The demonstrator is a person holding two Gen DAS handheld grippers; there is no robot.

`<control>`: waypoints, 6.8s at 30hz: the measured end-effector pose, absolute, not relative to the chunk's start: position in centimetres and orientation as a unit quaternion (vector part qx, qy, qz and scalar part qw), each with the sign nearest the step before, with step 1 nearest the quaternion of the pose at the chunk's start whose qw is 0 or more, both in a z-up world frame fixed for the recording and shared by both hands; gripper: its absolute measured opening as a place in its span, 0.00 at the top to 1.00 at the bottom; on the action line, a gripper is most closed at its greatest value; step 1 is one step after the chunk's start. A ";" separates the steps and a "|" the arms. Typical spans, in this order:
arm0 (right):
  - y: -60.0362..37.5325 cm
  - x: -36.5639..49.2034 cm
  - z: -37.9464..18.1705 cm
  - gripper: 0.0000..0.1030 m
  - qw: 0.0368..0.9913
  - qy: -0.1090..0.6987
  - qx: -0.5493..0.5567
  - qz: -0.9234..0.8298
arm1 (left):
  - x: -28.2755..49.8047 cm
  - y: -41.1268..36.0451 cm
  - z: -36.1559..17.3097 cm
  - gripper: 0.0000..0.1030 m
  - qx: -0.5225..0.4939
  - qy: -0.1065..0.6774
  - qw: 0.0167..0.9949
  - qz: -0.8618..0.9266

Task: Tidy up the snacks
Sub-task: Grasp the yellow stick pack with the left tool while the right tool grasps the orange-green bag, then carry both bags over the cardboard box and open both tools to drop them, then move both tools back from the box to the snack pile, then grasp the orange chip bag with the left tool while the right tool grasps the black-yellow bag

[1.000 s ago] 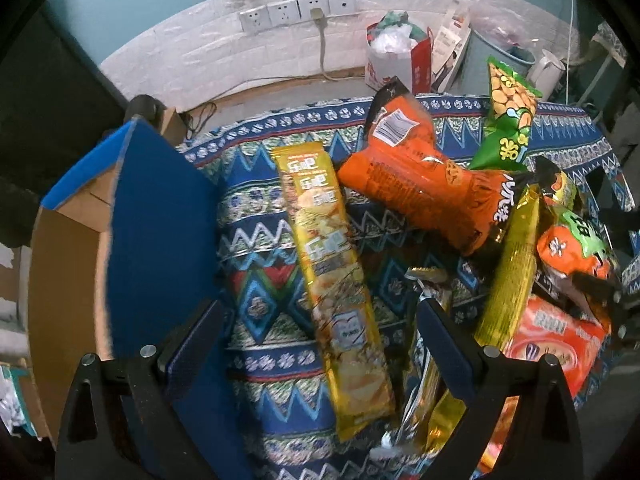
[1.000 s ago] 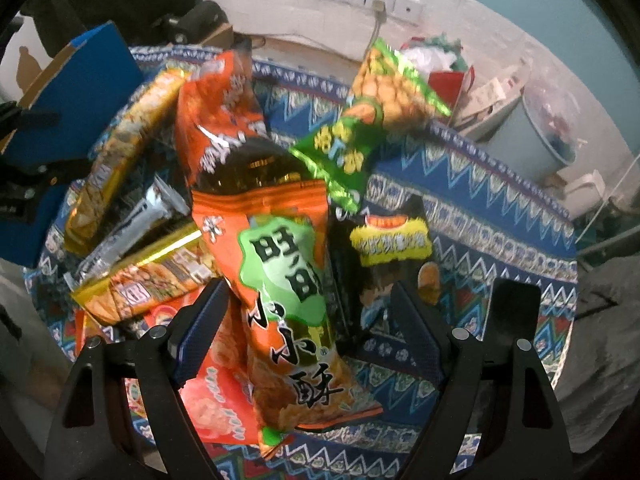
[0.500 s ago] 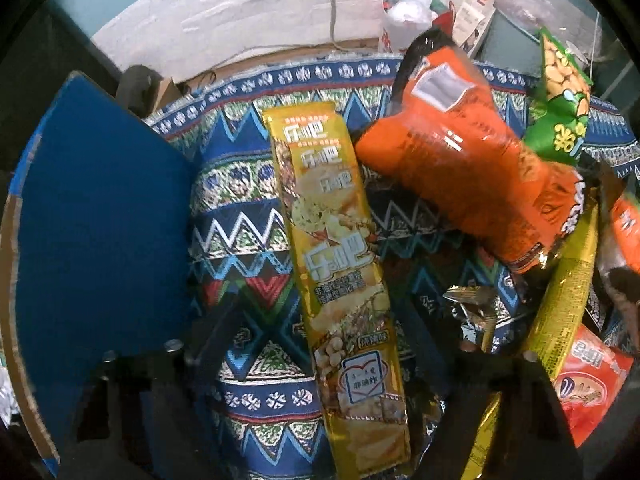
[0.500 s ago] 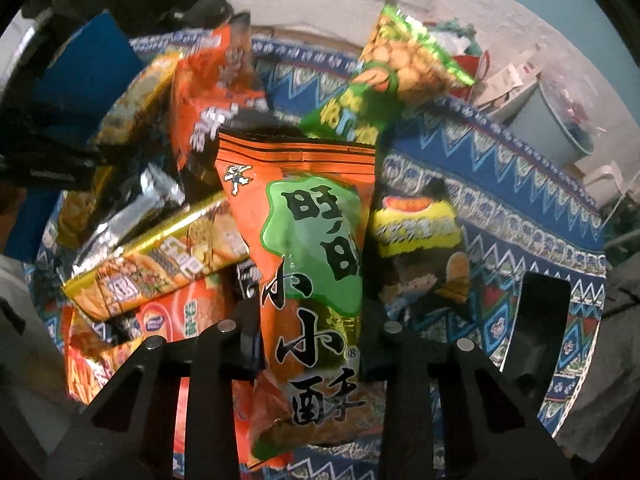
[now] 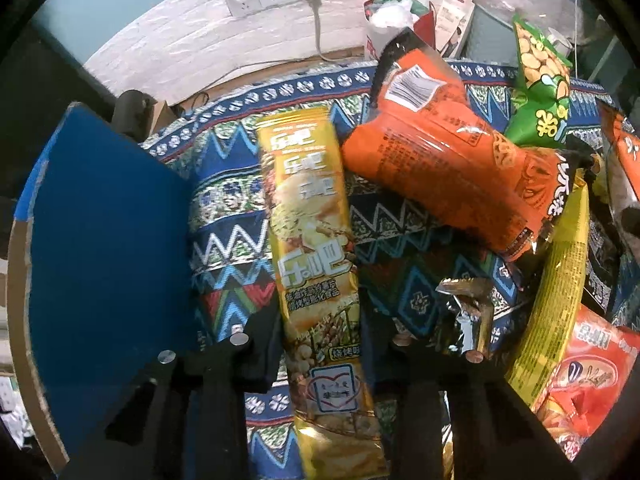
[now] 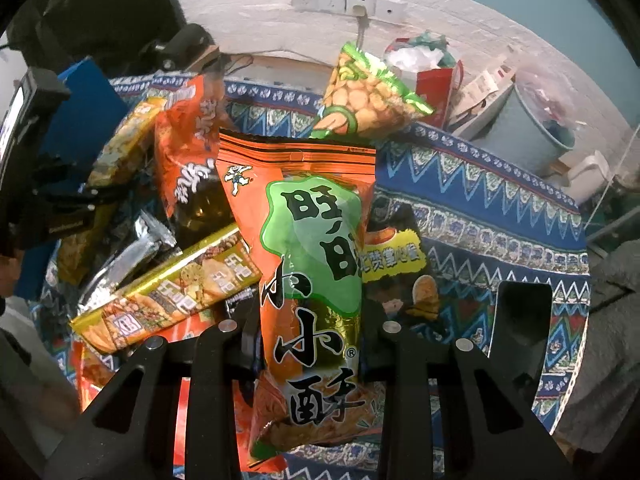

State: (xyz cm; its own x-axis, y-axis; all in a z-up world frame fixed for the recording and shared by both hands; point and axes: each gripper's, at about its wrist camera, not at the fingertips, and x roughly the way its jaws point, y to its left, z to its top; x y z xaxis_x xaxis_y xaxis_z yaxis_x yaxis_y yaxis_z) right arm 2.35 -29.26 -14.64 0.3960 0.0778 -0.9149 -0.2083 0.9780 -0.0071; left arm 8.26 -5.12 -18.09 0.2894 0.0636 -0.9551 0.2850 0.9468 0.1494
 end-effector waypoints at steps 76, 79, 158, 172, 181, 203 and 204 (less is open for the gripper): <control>7.5 8.2 -8.4 0.70 0.813 0.506 -0.102 0.268 | 2.7 21.9 -11.2 0.69 -0.027 0.554 0.829 0.071; 8.4 8.6 -9.2 0.70 0.807 0.516 -0.103 0.270 | 2.7 22.5 -11.9 0.68 -0.036 0.563 0.822 0.079; -28.9 2.6 -8.6 0.28 0.848 0.524 -0.021 0.082 | 5.1 -5.8 -8.8 0.26 0.087 0.577 0.807 -0.088; -33.5 5.9 -12.1 0.28 0.811 0.575 -0.059 0.088 | 9.9 -7.7 -12.0 0.23 0.092 0.619 0.776 -0.076; -34.2 6.8 -15.0 0.28 0.791 0.599 -0.075 0.099 | 11.7 -8.8 -14.1 0.21 0.031 0.633 0.768 -0.092; -34.4 7.8 -20.1 0.49 0.775 0.621 -0.076 0.089 | 13.2 -7.7 -15.9 0.21 -0.154 0.652 0.741 -0.053; -34.6 7.6 -19.8 0.50 0.780 0.616 -0.075 0.084 | 13.4 -7.6 -15.7 0.21 -0.159 0.645 0.746 -0.050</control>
State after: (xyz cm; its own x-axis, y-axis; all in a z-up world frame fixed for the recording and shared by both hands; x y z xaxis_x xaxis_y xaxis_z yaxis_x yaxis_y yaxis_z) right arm 7.58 -34.58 -19.77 0.2264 0.0388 -0.9733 -0.2226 0.9748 -0.0129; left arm 13.35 -7.61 -15.75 0.1624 -0.2788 -0.9465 -0.1302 0.9448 -0.3007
